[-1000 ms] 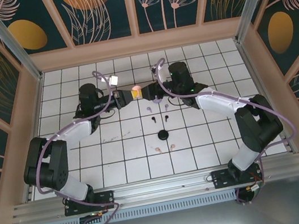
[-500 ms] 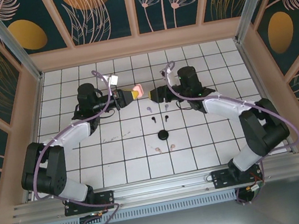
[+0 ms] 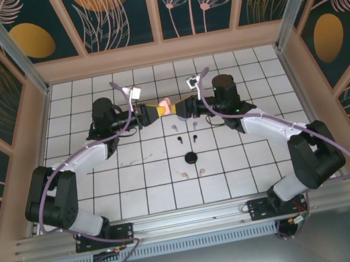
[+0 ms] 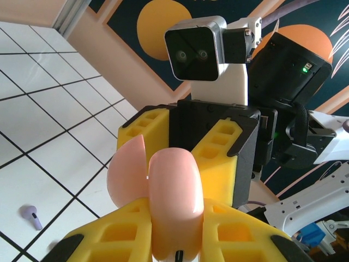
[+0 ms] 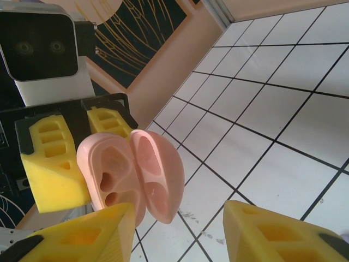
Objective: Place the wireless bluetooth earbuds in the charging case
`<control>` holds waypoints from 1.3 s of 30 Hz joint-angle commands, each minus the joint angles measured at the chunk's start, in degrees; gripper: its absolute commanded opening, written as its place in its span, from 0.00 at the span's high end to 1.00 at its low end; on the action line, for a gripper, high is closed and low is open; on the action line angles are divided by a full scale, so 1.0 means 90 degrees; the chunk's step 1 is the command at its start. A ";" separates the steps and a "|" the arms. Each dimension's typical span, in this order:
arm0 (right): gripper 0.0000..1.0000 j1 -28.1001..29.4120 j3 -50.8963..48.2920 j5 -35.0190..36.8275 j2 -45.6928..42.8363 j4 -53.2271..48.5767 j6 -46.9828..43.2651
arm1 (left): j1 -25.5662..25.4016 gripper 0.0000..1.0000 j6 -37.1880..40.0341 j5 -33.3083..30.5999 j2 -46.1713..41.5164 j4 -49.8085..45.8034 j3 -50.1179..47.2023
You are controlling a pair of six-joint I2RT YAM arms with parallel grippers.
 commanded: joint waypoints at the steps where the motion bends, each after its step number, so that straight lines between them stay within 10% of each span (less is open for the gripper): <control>1: 0.54 -0.0034 0.0044 -0.0162 -0.0040 0.0353 0.0064 | -0.0043 1.00 -0.0141 0.0146 0.0049 0.0413 0.0002; 39: 0.60 -0.0121 -0.0243 -0.0190 -0.0086 0.0685 0.0316 | -0.0199 1.00 -0.0063 -0.0035 0.0126 0.0326 0.0159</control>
